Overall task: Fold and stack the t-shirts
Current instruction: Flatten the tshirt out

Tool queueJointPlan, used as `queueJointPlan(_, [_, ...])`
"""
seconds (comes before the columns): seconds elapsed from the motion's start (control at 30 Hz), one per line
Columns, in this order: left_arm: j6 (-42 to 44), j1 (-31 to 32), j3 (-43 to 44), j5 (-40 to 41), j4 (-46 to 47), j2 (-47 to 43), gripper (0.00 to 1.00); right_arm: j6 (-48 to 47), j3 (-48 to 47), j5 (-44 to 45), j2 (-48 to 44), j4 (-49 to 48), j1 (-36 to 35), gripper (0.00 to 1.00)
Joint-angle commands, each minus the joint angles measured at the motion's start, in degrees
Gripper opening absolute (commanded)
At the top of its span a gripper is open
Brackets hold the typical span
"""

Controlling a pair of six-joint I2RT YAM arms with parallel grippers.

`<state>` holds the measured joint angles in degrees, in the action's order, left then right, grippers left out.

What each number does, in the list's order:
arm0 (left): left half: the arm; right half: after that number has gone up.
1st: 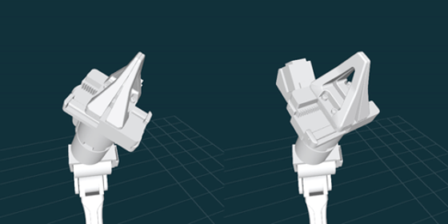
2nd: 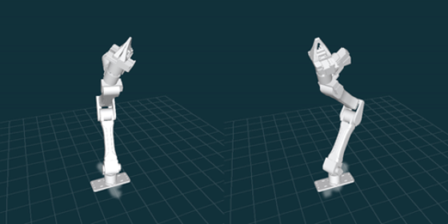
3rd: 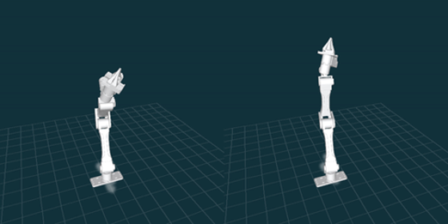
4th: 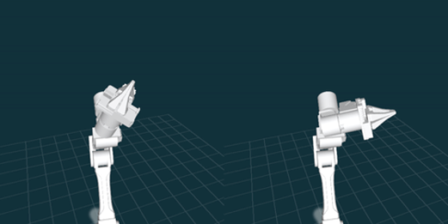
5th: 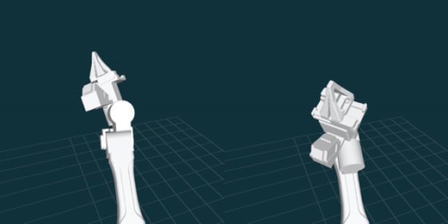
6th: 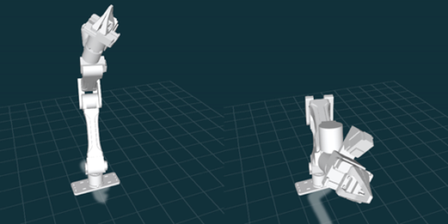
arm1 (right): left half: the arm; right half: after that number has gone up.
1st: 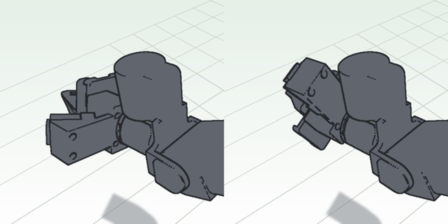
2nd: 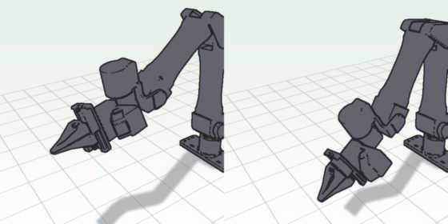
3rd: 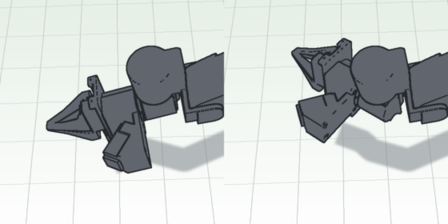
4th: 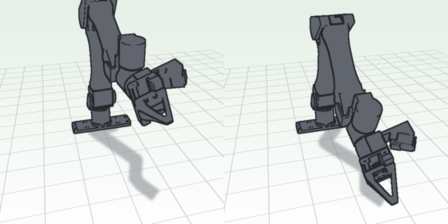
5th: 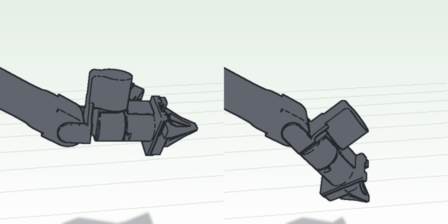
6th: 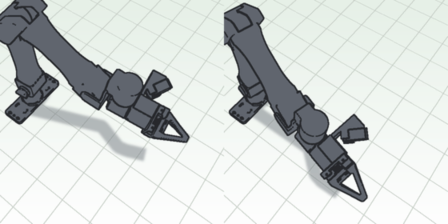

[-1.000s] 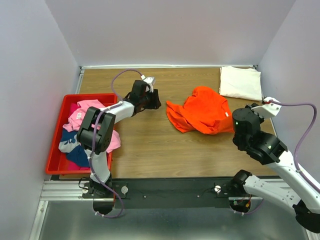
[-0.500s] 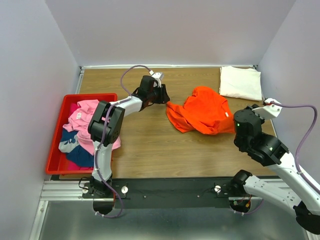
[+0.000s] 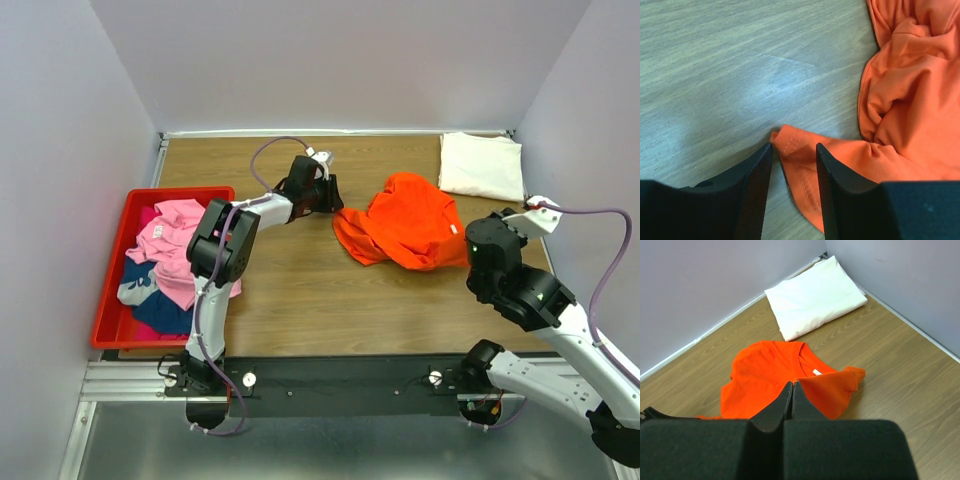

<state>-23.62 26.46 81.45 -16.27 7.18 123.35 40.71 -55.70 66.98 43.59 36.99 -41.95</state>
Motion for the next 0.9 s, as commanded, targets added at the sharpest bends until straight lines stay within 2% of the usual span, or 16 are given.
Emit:
queueJointPlan(0.0, [-0.2, 0.6, 2.1, 1.7, -0.7, 1.9, 0.44, 1.6, 0.7, 0.5, -0.3, 0.4, -0.2, 0.0])
queueJointPlan(0.2, [-0.6, 0.6, 3.1, 2.5, -0.8, 3.4, 0.3, 1.2, 1.1, 0.6, -1.1, 0.4, -0.2, 0.0])
queueJointPlan(0.3, [-0.8, 0.5, 3.5, 2.4, -0.8, 4.2, 0.13, 1.0, 1.3, 0.6, -1.6, 0.4, -0.2, 0.0])
queueJointPlan(0.33, [-1.0, 0.6, 3.5, 2.4, -0.7, 4.3, 0.02, 0.9, 1.4, 0.6, -1.8, 0.4, -0.2, 0.0])
queueJointPlan(0.37, [-1.0, 0.6, 3.5, 2.6, -0.5, 4.1, 0.0, 0.9, 1.4, 0.7, -1.8, 0.4, -0.2, 0.0])
queueJointPlan(0.57, [-1.5, -0.1, -0.4, 5.5, 1.6, -4.3, 0.0, 0.2, 1.6, 1.0, 0.9, 0.4, -0.2, 0.0])
queueJointPlan(0.7, [-1.2, -1.3, -3.3, 9.7, 2.0, -16.6, 0.0, 1.5, 0.9, 2.0, 6.0, 0.4, -0.2, 0.0])
queueJointPlan(0.87, [2.0, -4.3, -6.9, 18.1, -2.9, -28.2, 0.0, 2.5, -0.6, 1.6, 12.5, -1.2, -0.1, 0.0])
